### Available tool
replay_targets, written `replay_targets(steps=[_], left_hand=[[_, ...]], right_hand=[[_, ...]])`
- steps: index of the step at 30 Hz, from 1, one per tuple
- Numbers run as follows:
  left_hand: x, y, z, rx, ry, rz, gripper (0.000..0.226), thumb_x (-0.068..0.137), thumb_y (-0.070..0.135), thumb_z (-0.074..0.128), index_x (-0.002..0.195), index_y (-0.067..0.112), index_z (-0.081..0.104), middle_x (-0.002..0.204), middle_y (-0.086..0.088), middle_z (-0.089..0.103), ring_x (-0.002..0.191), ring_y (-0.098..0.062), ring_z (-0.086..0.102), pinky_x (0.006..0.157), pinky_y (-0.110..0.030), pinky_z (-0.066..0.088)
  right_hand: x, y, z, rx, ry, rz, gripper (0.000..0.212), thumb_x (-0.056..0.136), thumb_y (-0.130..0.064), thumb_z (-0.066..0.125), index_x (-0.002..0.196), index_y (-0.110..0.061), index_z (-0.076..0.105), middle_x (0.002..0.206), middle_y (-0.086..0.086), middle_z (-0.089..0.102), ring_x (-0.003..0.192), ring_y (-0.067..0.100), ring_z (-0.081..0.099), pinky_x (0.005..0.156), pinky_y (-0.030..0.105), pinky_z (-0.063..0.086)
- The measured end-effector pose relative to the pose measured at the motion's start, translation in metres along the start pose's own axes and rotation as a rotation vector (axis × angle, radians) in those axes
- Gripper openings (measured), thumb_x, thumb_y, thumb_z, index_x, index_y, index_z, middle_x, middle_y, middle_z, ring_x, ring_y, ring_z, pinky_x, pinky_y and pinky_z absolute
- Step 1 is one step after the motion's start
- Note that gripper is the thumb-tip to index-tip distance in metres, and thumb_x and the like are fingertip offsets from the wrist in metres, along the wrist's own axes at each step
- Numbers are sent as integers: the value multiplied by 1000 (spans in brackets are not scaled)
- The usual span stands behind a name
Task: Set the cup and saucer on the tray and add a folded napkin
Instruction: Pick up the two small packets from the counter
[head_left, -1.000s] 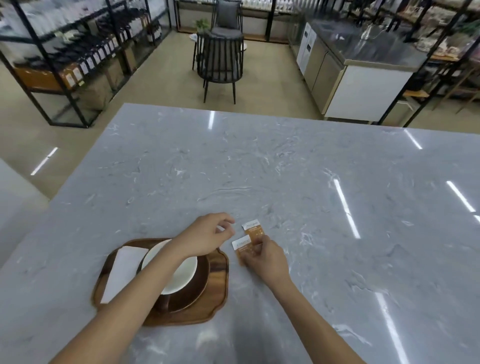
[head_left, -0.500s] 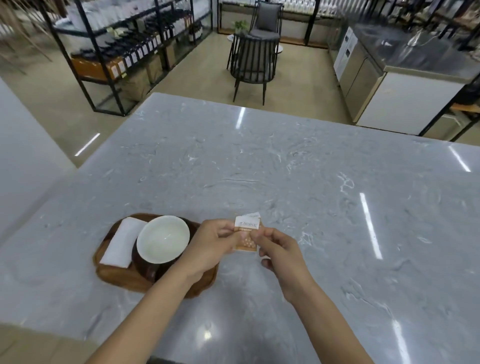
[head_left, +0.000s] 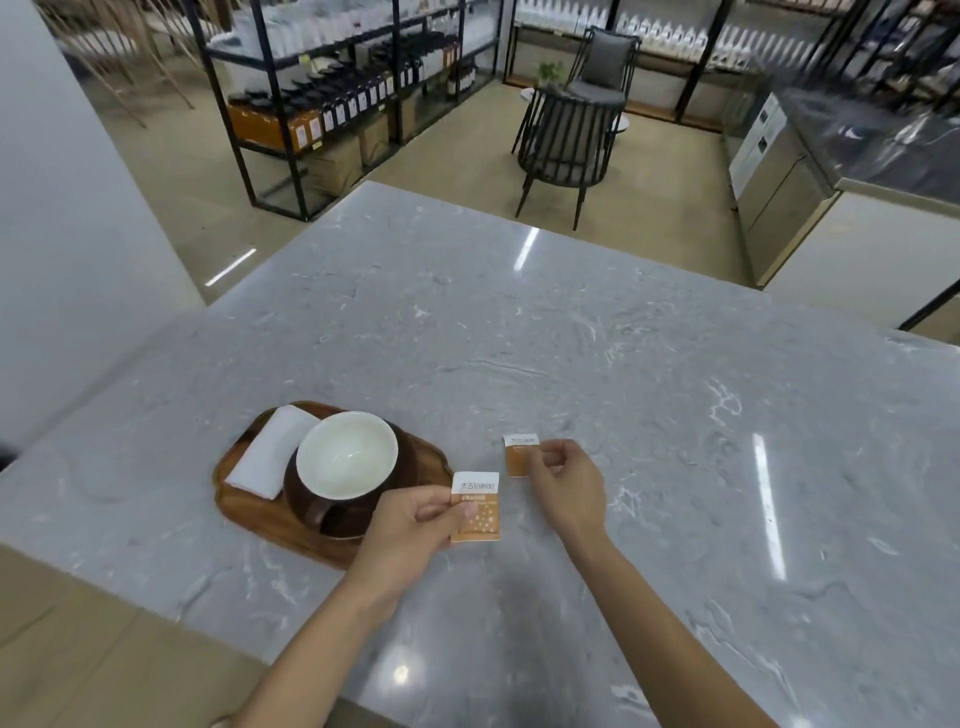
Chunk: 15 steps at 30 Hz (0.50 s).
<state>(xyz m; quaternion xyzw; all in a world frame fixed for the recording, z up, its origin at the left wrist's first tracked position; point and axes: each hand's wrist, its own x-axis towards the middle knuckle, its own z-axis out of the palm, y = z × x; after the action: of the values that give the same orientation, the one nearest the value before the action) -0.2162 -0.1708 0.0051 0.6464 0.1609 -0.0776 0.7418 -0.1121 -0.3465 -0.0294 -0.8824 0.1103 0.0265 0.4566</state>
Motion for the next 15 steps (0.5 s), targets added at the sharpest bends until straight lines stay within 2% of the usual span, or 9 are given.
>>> replay_targets(steps=[4,9,11,15], left_hand=[[-7,-7,-4,-20,59,-17,16,92,10,71,105,13,78,93,-3,81,87,-11,76,69,-13,55],[-15,-15,-9,-68,89,-26,17,92,7,70,107,10,77,94,-5,81,86,-11,77,68,-13,55],[-16,-16,-10,-73,103,-34,16,92,9,69,107,13,77,95,-2,81,88,-10,76,68,-14,55],[-16,-17,-11,-59,145,-14,14,94,12,69,105,13,76,93,-1,81,82,-7,75,64,-12,52]], right_hand=[[20,3,11,-269,-50,28,41,87,-45,67,118,-18,62,113,2,69,105,26,66,80,34,49],[25,3,9,-178,-141,49,46,78,-32,79,118,-15,63,100,-2,72,102,22,69,82,34,55],[20,3,5,-217,-142,12,38,79,-27,77,113,-14,67,100,-1,74,98,22,70,78,33,55],[-5,-4,-6,-132,-139,-112,9,91,-29,70,89,-22,74,83,-9,74,80,12,70,64,22,44]])
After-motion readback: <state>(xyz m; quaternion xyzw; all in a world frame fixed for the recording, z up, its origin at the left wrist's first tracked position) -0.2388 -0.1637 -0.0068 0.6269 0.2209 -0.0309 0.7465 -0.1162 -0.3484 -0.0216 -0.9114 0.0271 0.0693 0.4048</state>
